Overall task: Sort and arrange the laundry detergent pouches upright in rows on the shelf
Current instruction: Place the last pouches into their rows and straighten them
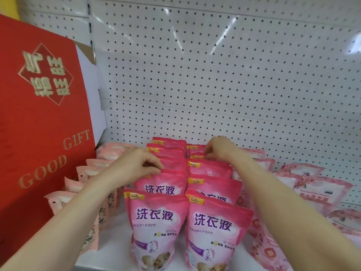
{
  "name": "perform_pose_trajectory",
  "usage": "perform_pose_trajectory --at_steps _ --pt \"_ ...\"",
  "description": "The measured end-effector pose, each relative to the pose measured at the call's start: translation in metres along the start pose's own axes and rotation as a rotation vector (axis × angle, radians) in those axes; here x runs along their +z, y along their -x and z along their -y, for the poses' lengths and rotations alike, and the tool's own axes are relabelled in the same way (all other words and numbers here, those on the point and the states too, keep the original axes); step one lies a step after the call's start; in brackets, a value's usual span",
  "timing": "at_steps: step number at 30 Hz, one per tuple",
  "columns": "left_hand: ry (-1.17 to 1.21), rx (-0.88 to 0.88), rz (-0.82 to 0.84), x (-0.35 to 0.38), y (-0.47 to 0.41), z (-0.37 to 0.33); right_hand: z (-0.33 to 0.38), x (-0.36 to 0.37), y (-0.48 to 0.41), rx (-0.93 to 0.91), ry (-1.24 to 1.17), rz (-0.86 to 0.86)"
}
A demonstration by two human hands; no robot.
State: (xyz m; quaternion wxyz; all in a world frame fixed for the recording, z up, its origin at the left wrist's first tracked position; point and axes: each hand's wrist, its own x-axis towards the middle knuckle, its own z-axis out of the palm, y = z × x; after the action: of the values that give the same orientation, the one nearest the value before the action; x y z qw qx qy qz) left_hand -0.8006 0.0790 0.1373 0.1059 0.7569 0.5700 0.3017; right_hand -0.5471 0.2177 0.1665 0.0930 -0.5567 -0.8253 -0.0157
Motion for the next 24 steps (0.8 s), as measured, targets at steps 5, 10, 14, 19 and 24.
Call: perform_pose_trajectory --at_steps 5,10,14,19,24 --pt "-0.024 -0.006 -0.028 -0.003 0.004 0.000 -0.002 0.012 -0.013 0.029 -0.019 -0.102" --pt "-0.055 -0.008 -0.056 -0.008 0.006 -0.005 0.002 -0.003 -0.008 -0.074 -0.015 -0.008" --pt "-0.016 -0.004 -0.243 -0.029 0.024 -0.005 0.023 -0.040 0.014 -0.146 0.007 -0.178" --pt "-0.175 -0.029 -0.439 -0.048 0.084 0.029 0.082 -0.049 0.091 -0.335 -0.166 -0.358" --pt "-0.226 -0.103 -0.200 -0.041 0.129 0.065 0.128 -0.009 0.147 -0.358 -0.234 -0.213"
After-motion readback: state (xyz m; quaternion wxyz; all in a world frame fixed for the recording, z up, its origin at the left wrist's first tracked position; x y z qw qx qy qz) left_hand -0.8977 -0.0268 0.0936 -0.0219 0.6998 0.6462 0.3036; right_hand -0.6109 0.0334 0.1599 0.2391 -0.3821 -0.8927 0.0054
